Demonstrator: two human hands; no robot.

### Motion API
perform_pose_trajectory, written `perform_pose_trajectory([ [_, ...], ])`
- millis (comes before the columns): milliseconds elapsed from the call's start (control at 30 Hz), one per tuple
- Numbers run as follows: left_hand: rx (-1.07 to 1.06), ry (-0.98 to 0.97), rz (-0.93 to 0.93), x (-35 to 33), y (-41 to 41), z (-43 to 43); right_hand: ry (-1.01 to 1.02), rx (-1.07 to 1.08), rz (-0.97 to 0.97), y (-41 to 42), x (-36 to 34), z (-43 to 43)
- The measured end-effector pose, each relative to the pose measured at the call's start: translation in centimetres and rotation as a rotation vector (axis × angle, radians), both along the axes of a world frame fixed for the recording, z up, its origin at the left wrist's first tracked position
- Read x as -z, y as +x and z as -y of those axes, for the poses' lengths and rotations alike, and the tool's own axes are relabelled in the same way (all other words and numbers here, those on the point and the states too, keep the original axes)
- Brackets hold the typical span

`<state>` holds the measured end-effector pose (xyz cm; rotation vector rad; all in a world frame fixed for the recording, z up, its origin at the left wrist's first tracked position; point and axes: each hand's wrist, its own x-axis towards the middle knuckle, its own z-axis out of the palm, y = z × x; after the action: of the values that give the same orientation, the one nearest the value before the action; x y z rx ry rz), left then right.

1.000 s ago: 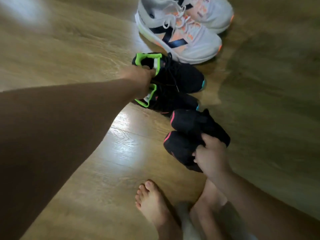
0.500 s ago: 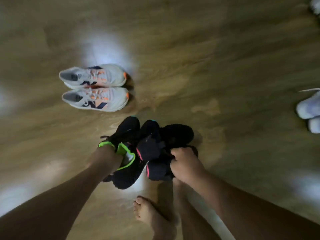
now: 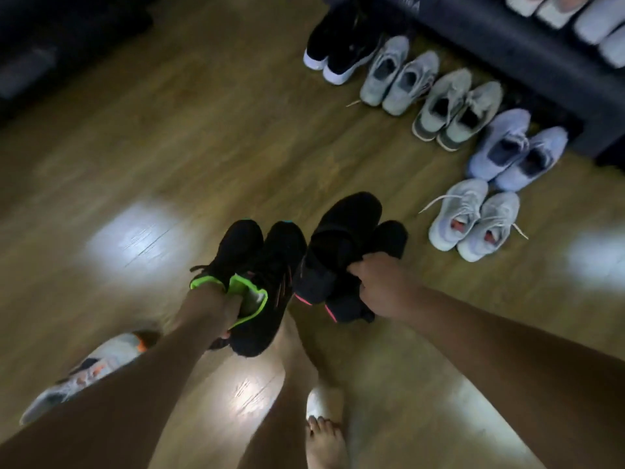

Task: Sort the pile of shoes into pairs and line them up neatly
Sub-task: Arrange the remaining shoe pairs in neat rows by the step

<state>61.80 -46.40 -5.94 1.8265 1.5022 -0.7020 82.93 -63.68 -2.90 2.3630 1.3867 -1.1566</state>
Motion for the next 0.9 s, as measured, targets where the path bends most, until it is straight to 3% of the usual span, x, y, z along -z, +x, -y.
perform_pose_trajectory([
  [200, 0.17, -0.055, -0.13, 2.9, 12.7, -7.5, -0.192, -0.072, 0.069, 10.4, 2.8, -2.8],
  [367, 0.276, -0.025, -0.142, 4.5, 20.3, -10.9, -0.208, -0.06, 0.12, 16.2, 4.5, -3.4],
  [600, 0.274, -0.064, -0.019, 8.5, 30.3, -11.2, -0.248, -0.004, 0.088, 23.3, 8.7, -3.9],
  [900, 0.3, -0.04, -0.016, 15.5, 40.4, -10.2, -0.249, 0.084, 0.102, 29.8, 16.1, -3.1],
])
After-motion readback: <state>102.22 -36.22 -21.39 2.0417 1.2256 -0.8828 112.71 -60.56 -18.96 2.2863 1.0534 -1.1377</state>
